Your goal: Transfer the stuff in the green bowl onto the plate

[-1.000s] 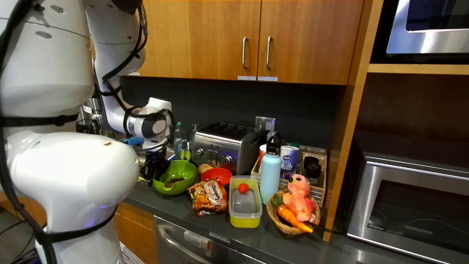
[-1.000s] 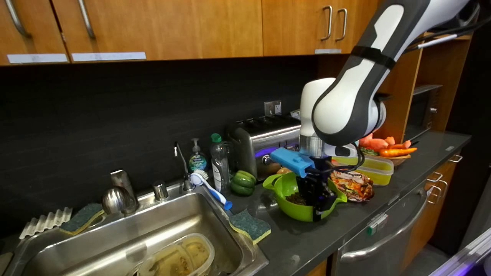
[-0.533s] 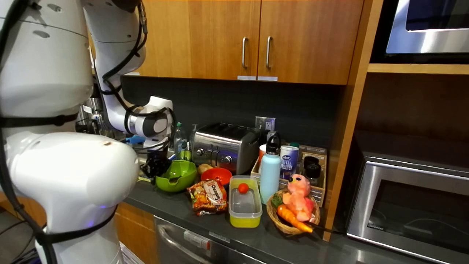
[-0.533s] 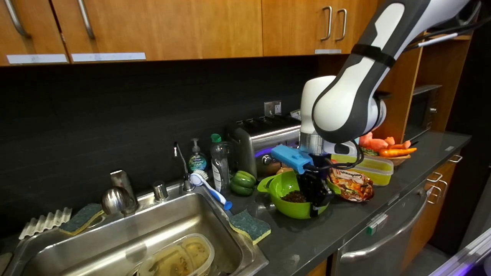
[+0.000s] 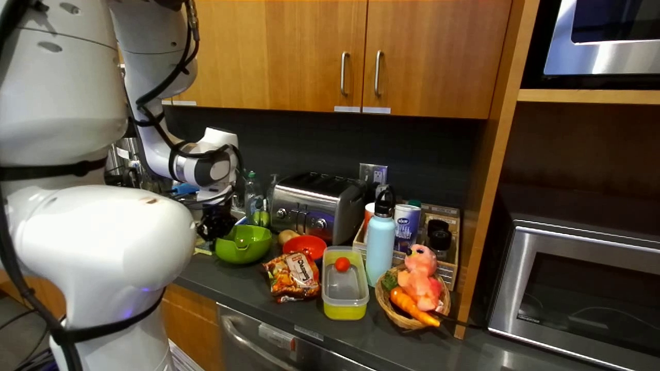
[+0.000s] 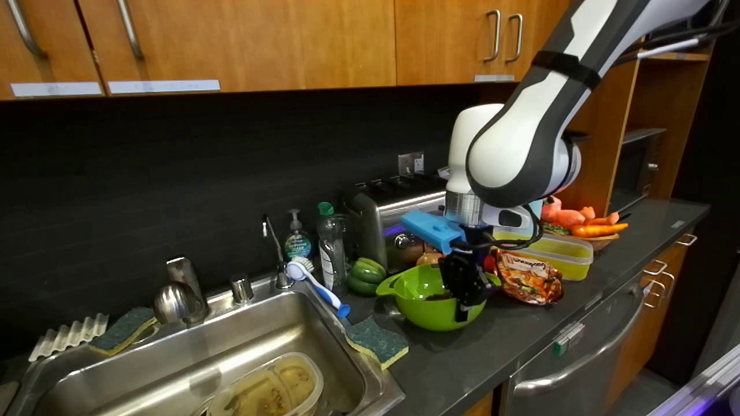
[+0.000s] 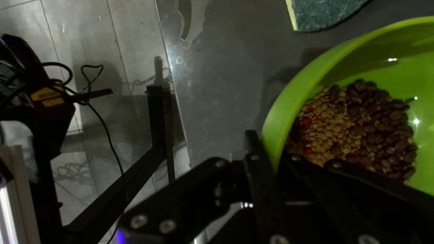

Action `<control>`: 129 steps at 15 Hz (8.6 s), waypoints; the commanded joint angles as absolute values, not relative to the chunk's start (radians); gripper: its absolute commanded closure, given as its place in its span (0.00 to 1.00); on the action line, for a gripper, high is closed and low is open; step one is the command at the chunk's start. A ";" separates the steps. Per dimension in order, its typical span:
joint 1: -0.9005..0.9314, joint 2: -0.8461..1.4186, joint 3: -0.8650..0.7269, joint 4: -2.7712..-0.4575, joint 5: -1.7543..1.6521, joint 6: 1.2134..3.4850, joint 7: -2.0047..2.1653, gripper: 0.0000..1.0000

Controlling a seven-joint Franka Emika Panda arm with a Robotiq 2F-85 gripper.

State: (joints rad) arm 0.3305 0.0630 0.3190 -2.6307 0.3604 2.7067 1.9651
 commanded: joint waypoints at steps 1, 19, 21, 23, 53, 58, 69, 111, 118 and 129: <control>0.351 0.004 0.356 -2.636 0.433 2.702 1.926 0.99; 0.388 -0.305 0.352 -2.708 1.168 2.768 1.501 0.98; 0.383 -0.337 0.345 -2.721 1.237 2.759 1.455 0.98; 0.377 -0.366 0.337 -2.734 1.303 2.749 1.412 0.98; 0.155 -0.234 0.229 -2.704 1.278 2.803 0.870 0.98; 0.167 -0.172 0.210 -2.597 1.348 2.713 0.678 0.98; 0.114 -0.079 0.117 -2.514 1.469 2.344 0.395 0.98; -0.070 -0.063 -0.076 -2.642 1.446 1.771 0.197 0.98; -0.078 -0.053 -0.082 -2.631 1.451 1.723 0.203 0.98; -0.095 -0.005 -0.106 -2.606 1.460 1.625 0.199 0.98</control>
State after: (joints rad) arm -0.0785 -0.0247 -0.0976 -2.6283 1.4485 1.6876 0.2062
